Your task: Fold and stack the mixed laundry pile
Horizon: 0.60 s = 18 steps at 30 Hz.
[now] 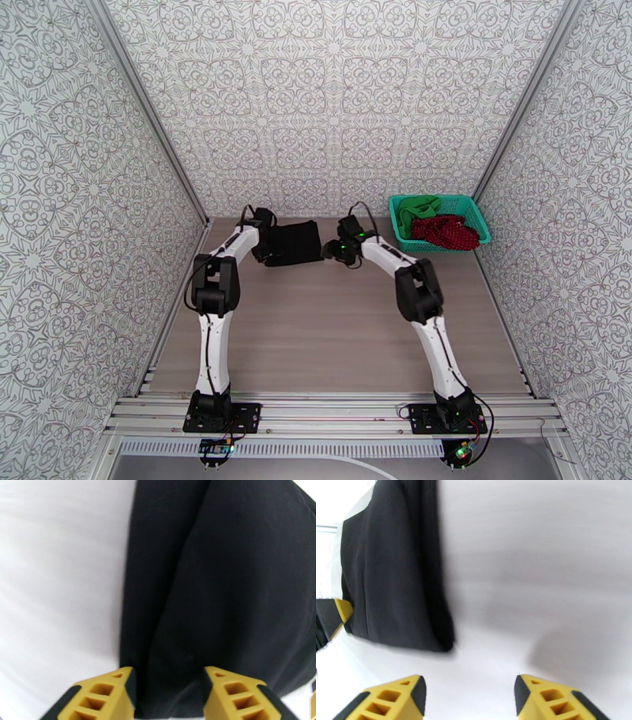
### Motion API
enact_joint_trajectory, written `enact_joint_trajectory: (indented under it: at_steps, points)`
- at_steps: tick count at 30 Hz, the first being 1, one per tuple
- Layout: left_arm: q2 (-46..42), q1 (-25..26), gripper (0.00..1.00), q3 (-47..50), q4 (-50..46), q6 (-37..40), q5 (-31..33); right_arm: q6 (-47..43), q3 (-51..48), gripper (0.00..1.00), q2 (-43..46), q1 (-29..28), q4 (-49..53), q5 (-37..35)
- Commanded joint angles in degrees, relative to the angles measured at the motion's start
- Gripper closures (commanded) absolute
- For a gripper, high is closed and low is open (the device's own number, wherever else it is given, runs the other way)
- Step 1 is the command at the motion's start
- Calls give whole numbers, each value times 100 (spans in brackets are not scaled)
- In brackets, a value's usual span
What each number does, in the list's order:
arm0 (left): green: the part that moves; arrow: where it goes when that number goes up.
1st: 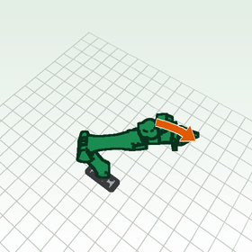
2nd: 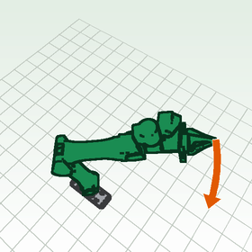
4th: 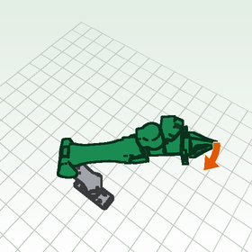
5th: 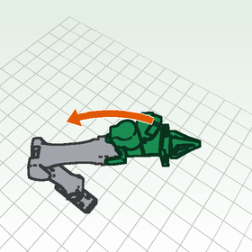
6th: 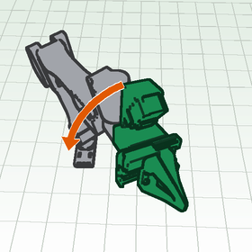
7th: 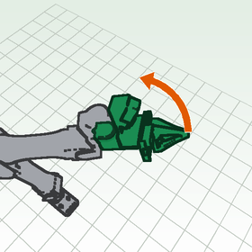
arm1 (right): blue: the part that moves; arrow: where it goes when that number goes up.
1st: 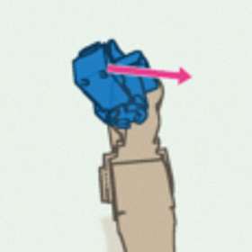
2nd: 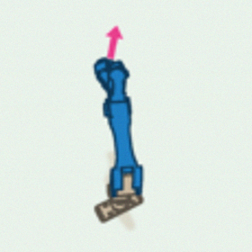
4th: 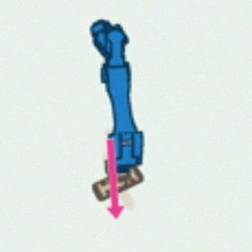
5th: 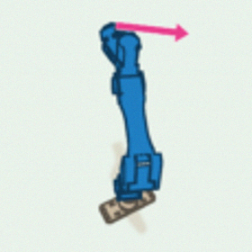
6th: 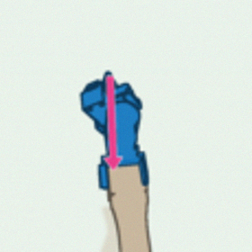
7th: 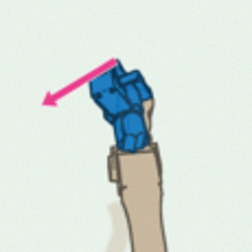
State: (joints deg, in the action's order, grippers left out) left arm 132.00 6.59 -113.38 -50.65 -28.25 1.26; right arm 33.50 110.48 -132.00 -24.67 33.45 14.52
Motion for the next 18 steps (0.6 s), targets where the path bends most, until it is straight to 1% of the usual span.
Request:
enact_joint_trajectory:
  at_steps: [1,3,5,7,8,9,10,13,15,16,18]
  points:
    - [-907,18,36,78,-188,193,254,-561,-593,32,1234,166,-48,-358]
    - [-1222,27,30,184,-84,270,262,-846,-885,31,1761,240,233,-545]
    - [-1564,44,26,366,22,343,270,-1146,-1083,31,2284,349,616,-815]
    - [-1919,72,25,635,132,363,264,-1402,-1142,30,2658,492,1003,-1136]
    - [-2112,88,28,836,205,356,253,-1531,-1157,30,2844,595,1181,-1254]
    - [-2293,95,33,1013,248,326,229,-1637,-1160,30,2980,701,1308,-1336]
    - [-2459,106,43,1234,273,276,186,-1748,-1160,30,3123,838,1424,-1384]
    - [-2801,170,75,1980,386,113,-134,-1952,-1094,30,3361,1357,1641,-1324]
    - [-2877,230,94,2487,671,29,-388,-2050,-1007,31,3390,1721,1713,-1219]
    - [-2861,269,100,2766,863,-27,-488,-2079,-954,32,3363,1911,1728,-1170]
    - [-2720,336,100,3167,1186,-128,-555,-2119,-813,33,3232,2231,1735,-1010]
